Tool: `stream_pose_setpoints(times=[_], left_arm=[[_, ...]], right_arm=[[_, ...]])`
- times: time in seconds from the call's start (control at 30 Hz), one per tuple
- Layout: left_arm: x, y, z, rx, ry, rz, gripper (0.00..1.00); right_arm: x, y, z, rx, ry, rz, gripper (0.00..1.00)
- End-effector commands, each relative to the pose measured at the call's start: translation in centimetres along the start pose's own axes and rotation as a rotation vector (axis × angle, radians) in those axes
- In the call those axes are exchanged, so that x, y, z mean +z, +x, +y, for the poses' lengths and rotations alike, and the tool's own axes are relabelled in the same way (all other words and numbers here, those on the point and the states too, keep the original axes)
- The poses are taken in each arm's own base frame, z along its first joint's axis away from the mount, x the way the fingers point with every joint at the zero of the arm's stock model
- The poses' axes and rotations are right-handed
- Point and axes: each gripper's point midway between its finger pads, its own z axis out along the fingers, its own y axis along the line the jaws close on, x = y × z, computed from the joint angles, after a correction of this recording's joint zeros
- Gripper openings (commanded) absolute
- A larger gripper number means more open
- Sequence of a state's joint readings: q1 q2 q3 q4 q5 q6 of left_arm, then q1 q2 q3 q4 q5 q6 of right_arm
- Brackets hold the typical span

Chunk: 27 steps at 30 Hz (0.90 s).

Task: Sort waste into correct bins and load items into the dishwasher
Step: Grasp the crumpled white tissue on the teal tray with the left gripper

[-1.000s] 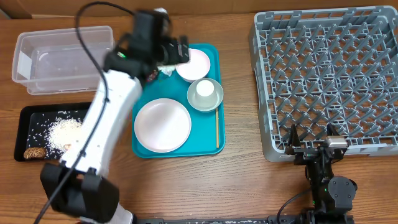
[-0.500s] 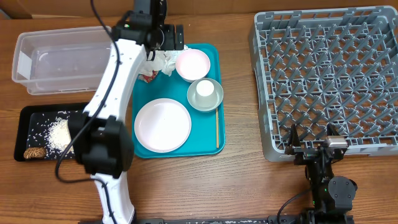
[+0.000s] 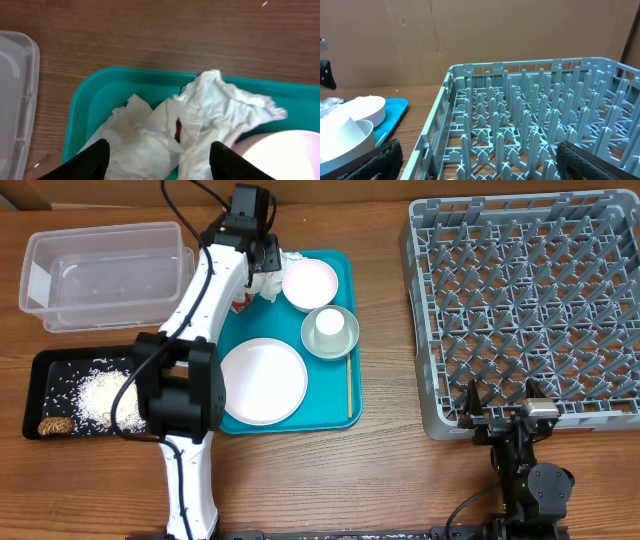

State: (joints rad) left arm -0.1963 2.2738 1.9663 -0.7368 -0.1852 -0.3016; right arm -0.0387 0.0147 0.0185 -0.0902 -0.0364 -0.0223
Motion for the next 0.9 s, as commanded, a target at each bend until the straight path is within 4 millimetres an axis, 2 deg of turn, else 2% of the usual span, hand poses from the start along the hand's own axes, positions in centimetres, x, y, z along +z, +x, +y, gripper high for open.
stream_pose_setpoints(times=[0.0,0.17,0.27,0.5,0.67,0.87], left_arm=[[2.2,1.2,0.6,-0.014,-0.046,0.034,0.67],[2.5,1.1,0.5,-0.068,-0.047,0.026,0.69],[2.5,1.1,0.5,-0.082,-0.047,0.024,0.63],[2.8,1.6,0.7,-0.089,-0.052,0.038,0.60],[2.9,1.6,0.7,-0.090,-0.053,0.037,0.54],[4.2,2.7,1.0,-0.087,-0.065,0.069,0.51]], right_arm=[[0.0,0.1,-0.2,-0.001,0.011,-0.009,1.00],[0.0,0.1,-0.2,-0.001,0.011,-0.009,1.00],[0.0,0.1,-0.2,-0.001,0.011,-0.009,1.00],[0.0,0.1,-0.2,-0.001,0.011,-0.009,1.00],[0.0,0.1,-0.2,-0.001,0.011,-0.009,1.00],[0.0,0.1,-0.2,-0.001,0.011,-0.009,1.00]])
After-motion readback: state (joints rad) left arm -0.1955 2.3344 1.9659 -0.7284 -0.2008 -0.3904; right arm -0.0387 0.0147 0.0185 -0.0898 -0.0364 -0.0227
